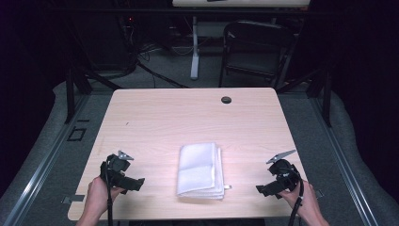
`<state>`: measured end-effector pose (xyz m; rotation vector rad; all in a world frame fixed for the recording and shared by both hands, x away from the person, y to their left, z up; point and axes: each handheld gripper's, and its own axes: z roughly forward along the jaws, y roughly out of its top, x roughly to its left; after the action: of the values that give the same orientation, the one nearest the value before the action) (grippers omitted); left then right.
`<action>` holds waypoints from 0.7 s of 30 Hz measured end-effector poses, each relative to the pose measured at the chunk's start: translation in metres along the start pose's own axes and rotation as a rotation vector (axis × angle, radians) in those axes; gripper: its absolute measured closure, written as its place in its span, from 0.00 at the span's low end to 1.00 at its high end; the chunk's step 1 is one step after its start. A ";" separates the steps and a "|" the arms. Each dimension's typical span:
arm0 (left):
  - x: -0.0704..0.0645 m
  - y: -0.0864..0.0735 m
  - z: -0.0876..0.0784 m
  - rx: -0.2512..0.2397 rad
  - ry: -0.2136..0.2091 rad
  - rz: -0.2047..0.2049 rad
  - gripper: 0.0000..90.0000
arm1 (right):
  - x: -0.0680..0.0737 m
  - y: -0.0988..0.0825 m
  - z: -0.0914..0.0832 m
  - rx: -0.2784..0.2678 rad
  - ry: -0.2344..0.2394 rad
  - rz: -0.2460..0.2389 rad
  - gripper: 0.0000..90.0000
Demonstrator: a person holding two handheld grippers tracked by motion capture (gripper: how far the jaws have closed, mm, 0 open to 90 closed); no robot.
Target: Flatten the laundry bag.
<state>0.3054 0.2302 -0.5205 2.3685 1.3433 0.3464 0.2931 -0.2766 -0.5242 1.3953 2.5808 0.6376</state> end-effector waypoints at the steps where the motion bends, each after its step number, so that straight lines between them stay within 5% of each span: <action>1: -0.001 0.000 0.000 -0.001 -0.001 0.002 0.00 | 0.001 0.000 0.000 -0.003 -0.001 0.002 0.01; 5: -0.003 0.000 0.000 -0.006 -0.010 0.003 0.00 | 0.001 0.001 0.000 0.012 -0.010 -0.005 0.01; 7: -0.006 0.002 -0.001 -0.007 -0.017 0.008 0.00 | 0.002 0.000 0.002 -0.022 0.003 0.013 0.01; 9: -0.007 0.003 -0.002 -0.012 -0.023 0.010 0.00 | 0.001 0.001 0.000 0.008 -0.004 -0.005 0.01; 13: -0.015 0.007 -0.002 -0.016 -0.037 0.024 0.00 | 0.002 0.003 0.001 -0.001 0.030 0.002 0.01; 21: -0.041 0.017 -0.001 -0.041 -0.074 0.079 0.00 | 0.003 0.006 0.001 0.000 0.010 -0.022 0.02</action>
<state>0.2970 0.1877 -0.5127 2.3809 1.2013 0.3025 0.2969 -0.2710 -0.5221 1.3651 2.6000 0.6431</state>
